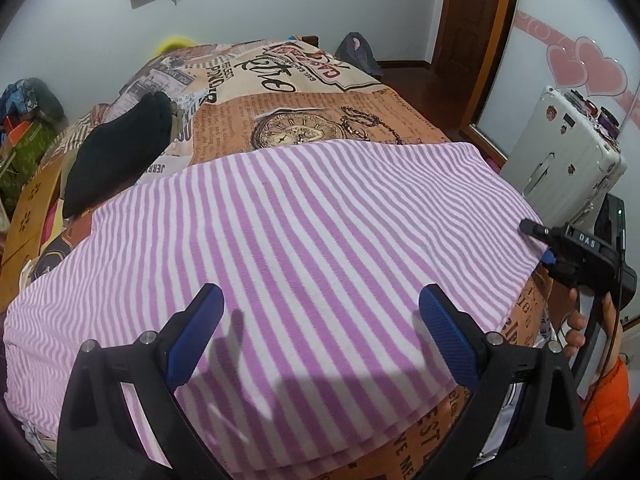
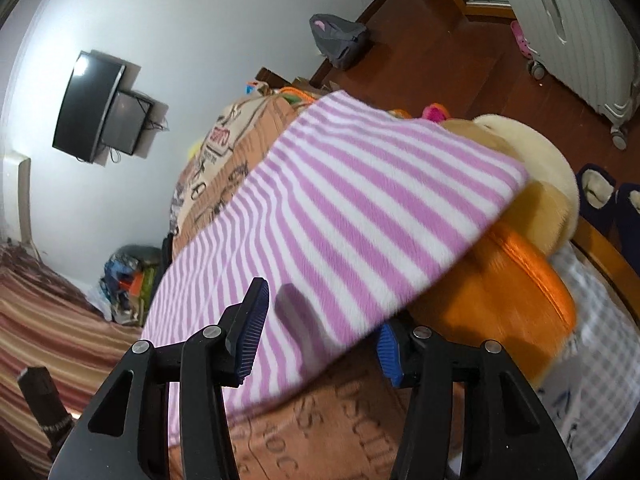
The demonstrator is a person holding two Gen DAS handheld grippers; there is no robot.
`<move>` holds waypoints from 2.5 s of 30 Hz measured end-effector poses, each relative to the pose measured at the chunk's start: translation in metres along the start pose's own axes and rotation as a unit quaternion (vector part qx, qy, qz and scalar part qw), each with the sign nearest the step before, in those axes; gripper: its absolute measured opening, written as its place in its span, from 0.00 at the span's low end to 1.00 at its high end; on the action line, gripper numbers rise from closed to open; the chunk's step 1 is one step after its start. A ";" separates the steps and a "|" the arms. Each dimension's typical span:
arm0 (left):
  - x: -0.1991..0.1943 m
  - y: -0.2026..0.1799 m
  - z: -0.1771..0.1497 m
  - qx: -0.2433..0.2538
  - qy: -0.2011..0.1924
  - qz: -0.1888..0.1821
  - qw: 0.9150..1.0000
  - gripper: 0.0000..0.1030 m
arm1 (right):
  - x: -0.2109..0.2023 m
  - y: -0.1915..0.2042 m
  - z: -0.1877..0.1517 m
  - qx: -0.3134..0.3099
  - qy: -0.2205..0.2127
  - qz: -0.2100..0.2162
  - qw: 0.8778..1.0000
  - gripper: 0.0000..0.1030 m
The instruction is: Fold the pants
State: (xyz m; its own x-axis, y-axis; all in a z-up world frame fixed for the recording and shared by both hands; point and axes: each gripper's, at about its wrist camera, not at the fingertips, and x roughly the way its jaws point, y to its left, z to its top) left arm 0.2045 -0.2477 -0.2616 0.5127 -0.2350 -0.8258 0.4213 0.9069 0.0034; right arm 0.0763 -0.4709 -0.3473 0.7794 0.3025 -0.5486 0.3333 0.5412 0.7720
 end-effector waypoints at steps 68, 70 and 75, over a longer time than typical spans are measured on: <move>-0.062 0.154 -0.054 -0.159 -0.075 0.028 0.984 0.97 | 0.107 0.250 -0.158 -0.512 0.192 0.071 0.834 0.12; -0.060 0.156 -0.055 -0.162 -0.072 0.028 0.984 0.97 | 0.110 0.246 -0.159 -0.506 0.190 0.068 0.839 0.12; -0.058 0.152 -0.052 -0.157 -0.072 0.028 0.985 0.97 | 0.099 0.243 -0.144 -0.482 0.201 0.067 0.851 0.30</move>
State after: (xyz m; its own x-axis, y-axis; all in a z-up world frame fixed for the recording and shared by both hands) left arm 0.1999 -0.0782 -0.2425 0.6385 -0.2091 -0.7406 0.1500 0.9777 -0.1467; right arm 0.1578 -0.1963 -0.2605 0.4682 0.5512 -0.6906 -0.4840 0.8139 0.3215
